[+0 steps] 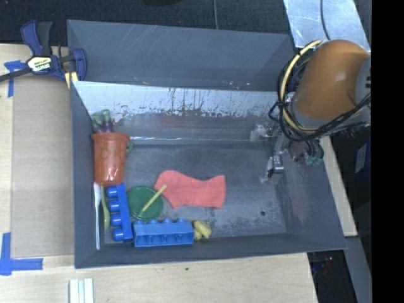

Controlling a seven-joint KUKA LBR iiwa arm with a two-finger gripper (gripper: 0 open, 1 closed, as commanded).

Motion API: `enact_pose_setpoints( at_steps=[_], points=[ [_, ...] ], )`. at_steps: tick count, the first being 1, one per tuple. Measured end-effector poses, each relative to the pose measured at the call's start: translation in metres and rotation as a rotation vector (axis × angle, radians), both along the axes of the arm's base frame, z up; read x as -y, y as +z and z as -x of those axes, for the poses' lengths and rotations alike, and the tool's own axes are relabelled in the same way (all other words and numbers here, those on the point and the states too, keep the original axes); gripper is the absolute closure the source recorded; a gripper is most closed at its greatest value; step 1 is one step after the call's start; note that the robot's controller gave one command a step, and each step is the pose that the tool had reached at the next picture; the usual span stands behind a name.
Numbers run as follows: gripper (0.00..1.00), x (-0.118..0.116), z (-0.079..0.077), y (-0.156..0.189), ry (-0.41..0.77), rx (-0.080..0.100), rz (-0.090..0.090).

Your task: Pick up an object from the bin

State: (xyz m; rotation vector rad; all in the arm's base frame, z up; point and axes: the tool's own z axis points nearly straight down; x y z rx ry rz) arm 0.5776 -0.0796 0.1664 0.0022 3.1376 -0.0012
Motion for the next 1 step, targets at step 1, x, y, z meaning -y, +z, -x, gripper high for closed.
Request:
enact_pose_setpoints(
  at_steps=[1],
  points=[
    [0.0, -0.0001, 0.0, 0.0, 0.001, 0.0, 0.0]
  ],
)
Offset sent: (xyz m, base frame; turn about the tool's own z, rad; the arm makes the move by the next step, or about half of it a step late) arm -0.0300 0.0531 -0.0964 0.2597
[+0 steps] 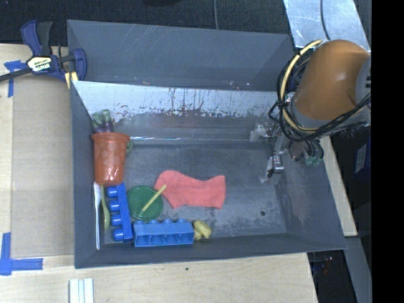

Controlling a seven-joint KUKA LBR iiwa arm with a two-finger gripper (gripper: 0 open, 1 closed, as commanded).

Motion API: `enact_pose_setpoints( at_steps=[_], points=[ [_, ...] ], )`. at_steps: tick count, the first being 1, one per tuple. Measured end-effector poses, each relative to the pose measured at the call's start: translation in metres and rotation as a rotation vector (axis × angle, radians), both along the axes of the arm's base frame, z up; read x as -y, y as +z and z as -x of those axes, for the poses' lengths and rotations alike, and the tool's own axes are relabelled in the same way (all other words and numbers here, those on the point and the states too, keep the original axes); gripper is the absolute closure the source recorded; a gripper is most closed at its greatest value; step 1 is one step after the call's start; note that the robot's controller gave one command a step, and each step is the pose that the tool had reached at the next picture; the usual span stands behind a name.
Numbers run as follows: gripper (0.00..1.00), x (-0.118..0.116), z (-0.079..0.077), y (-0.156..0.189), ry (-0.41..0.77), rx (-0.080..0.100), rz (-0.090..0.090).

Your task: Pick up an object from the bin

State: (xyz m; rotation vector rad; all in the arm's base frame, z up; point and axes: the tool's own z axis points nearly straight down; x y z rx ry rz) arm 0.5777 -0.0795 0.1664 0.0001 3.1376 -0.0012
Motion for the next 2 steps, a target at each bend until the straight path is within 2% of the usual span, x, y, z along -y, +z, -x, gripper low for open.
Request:
enact_pose_setpoints(
  at_steps=[1, 2],
  points=[
    [0.0, -0.027, 0.015, -0.05, -0.141, 0.004, -0.001],
    [0.0, -0.03, 0.018, -0.099, -0.161, 0.006, 0.0]
  ],
)
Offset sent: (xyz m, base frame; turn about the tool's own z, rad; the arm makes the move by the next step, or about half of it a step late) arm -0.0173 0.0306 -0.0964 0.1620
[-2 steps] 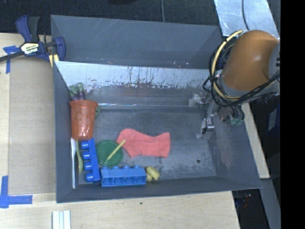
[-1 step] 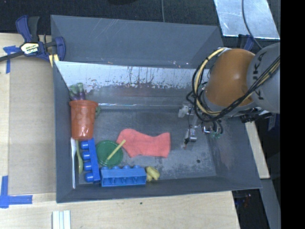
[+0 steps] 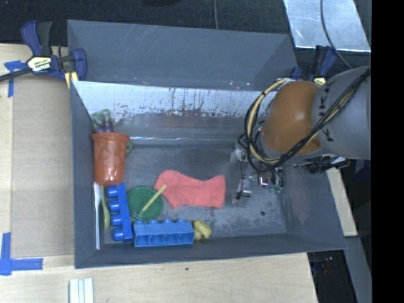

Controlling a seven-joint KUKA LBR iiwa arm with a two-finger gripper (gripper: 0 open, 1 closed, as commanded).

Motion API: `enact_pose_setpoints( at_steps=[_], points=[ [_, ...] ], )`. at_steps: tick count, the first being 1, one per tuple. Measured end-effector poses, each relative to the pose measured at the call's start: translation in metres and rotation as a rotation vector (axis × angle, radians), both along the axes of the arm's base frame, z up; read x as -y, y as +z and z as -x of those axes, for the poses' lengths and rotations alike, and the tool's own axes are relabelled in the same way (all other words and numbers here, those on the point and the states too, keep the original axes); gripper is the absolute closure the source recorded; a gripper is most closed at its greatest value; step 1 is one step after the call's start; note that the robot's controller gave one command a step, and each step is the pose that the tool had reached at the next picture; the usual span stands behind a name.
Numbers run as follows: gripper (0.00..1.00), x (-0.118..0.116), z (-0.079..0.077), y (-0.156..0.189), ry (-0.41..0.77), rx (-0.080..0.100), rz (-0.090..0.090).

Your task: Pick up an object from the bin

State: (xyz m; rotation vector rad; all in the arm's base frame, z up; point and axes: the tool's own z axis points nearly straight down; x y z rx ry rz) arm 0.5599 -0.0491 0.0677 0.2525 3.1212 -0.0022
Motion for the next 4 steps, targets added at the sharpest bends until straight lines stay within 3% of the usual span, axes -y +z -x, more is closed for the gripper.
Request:
enact_pose_setpoints(
  at_steps=[1, 2, 3, 4],
  points=[
    [0.0, -0.058, 0.028, 0.003, -0.011, 0.005, 0.0],
    [1.0, -0.067, 0.028, 0.004, 0.104, 0.01, 0.004],
    [1.0, -0.067, 0.028, 0.004, 0.104, 0.01, 0.005],
    [1.0, -0.059, 0.025, 0.062, 0.101, 0.005, 0.004]
  ],
)
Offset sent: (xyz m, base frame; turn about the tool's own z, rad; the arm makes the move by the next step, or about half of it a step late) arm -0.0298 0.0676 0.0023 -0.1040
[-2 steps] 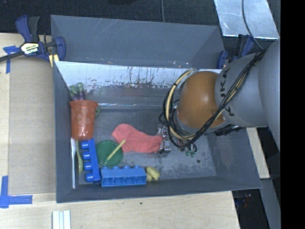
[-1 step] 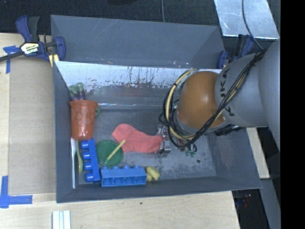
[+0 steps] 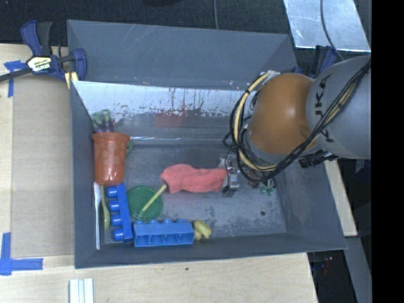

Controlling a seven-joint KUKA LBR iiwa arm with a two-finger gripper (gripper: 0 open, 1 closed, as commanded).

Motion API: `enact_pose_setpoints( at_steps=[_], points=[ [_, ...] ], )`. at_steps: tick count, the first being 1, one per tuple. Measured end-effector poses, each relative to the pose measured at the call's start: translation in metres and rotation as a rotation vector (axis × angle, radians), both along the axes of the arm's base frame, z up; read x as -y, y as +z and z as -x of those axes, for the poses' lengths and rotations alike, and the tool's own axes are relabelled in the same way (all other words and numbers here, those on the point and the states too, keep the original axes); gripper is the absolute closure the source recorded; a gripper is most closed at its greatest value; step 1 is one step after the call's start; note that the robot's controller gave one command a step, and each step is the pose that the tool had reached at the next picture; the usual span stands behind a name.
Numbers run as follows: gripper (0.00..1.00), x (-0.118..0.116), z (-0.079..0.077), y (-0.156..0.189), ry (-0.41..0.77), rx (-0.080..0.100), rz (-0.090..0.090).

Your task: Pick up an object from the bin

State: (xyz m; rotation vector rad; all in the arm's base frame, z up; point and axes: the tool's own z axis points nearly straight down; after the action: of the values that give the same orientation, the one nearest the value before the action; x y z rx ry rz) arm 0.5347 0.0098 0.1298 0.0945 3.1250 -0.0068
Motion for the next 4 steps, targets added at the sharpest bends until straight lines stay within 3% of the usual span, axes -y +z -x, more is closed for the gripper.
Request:
enact_pose_setpoints(
  at_steps=[1, 2, 3, 4],
  points=[
    [1.0, -0.007, -0.031, -0.003, 0.01, 0.014, 0.0],
    [1.0, -0.032, -0.023, -0.031, 0.184, 0.005, 0.004],
    [1.0, -0.044, -0.013, 0.014, 0.353, -0.001, 0.007],
    [1.0, -0.044, -0.021, 0.053, 0.28, 0.001, 0.005]
  ],
)
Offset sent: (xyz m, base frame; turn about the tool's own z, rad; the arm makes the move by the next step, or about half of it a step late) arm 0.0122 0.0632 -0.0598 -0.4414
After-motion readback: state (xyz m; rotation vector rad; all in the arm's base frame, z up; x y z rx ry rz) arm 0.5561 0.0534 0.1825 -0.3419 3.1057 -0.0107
